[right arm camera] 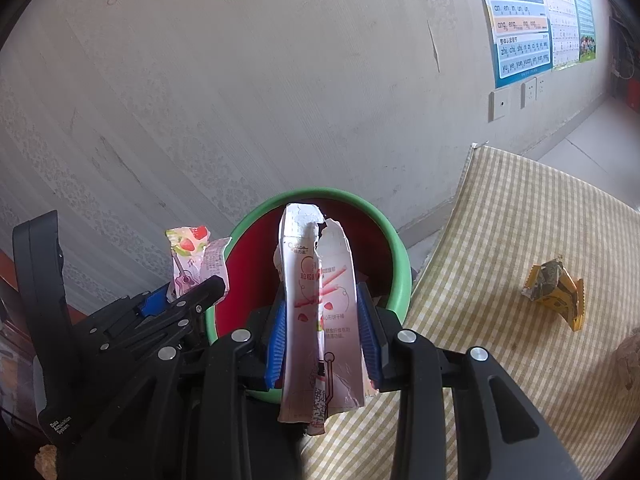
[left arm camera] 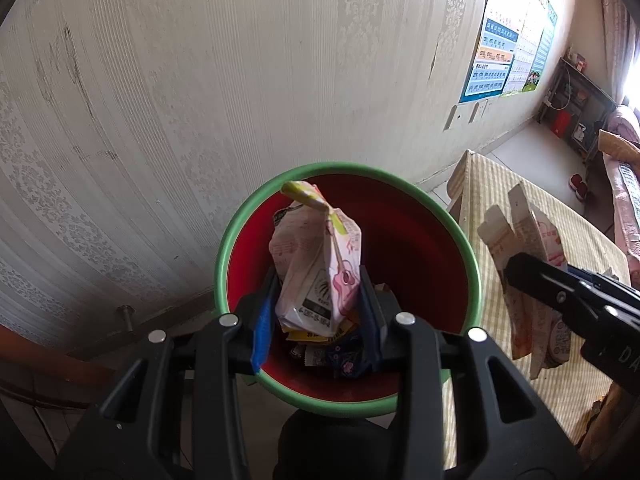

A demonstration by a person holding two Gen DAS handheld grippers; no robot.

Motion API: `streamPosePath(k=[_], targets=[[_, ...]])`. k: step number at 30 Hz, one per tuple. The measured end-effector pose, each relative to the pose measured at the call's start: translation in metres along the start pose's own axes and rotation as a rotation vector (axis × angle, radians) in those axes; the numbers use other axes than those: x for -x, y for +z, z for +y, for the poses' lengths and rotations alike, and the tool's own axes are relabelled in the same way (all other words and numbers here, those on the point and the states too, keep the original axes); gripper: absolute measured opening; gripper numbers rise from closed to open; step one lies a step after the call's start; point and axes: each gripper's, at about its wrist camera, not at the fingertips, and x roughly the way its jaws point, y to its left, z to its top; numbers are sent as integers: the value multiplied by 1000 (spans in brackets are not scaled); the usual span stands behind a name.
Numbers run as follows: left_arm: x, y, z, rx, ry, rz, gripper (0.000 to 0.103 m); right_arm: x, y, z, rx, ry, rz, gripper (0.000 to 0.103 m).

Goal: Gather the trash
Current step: 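Hold the pink snack bag and pink-white packet over the green bin, then open both tools to drop the packets into the bin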

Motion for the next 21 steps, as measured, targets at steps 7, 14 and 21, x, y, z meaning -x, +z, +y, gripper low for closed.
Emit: streamPosePath(k=[7,14,21], targets=[[-3,1,3,9,0,10,35,-4,0,3,-3,0,9,33],[-8,4,3,26,-1,18,35,-12,3,3,-7,10,10,34],[-10,4,4,41,-8,15,59,-9,7,3,-15,28,-21,52]])
